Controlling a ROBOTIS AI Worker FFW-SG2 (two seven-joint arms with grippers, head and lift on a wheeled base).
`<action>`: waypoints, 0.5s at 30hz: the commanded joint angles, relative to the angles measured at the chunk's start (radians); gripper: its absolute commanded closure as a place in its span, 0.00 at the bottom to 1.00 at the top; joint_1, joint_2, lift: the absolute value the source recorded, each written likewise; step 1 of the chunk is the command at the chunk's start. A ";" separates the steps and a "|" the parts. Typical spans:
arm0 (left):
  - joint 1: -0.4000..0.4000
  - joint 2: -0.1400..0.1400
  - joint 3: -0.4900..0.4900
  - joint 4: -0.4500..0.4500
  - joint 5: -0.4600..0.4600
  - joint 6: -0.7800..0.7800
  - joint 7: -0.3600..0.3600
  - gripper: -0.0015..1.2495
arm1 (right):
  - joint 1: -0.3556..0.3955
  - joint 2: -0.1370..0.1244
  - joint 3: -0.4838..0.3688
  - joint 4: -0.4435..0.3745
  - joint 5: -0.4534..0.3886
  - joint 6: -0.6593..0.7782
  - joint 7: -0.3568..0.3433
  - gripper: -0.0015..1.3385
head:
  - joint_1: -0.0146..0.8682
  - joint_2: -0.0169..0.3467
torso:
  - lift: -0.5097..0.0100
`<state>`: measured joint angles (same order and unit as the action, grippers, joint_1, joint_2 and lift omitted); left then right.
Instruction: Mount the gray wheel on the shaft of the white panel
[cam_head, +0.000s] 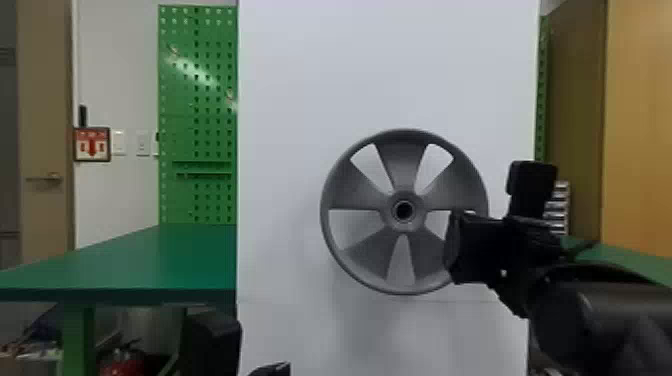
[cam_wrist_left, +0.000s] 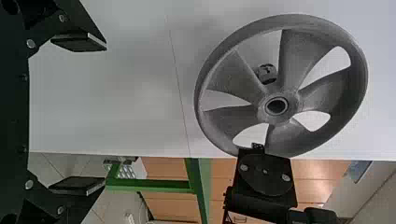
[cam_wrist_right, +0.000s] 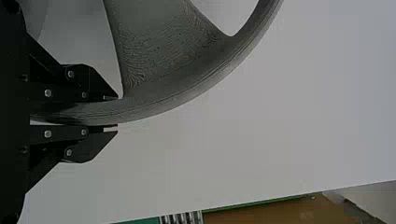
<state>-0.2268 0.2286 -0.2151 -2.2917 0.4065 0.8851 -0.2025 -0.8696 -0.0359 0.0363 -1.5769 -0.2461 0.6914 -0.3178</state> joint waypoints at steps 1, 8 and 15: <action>-0.002 0.002 0.000 0.000 0.000 0.000 0.000 0.20 | -0.006 0.001 -0.009 0.017 -0.015 -0.001 -0.004 0.89 | 0.06 0.16 | 0.00; -0.003 0.002 -0.001 0.000 0.000 0.000 0.000 0.20 | -0.011 0.008 -0.012 0.032 -0.042 -0.001 -0.053 0.89 | 0.06 0.16 | 0.00; -0.003 0.003 0.000 0.000 0.000 -0.002 0.000 0.20 | -0.011 0.011 -0.012 0.048 -0.081 -0.012 -0.118 0.89 | 0.06 0.16 | 0.00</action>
<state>-0.2298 0.2315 -0.2156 -2.2917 0.4065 0.8850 -0.2025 -0.8806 -0.0258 0.0247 -1.5372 -0.3088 0.6885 -0.4020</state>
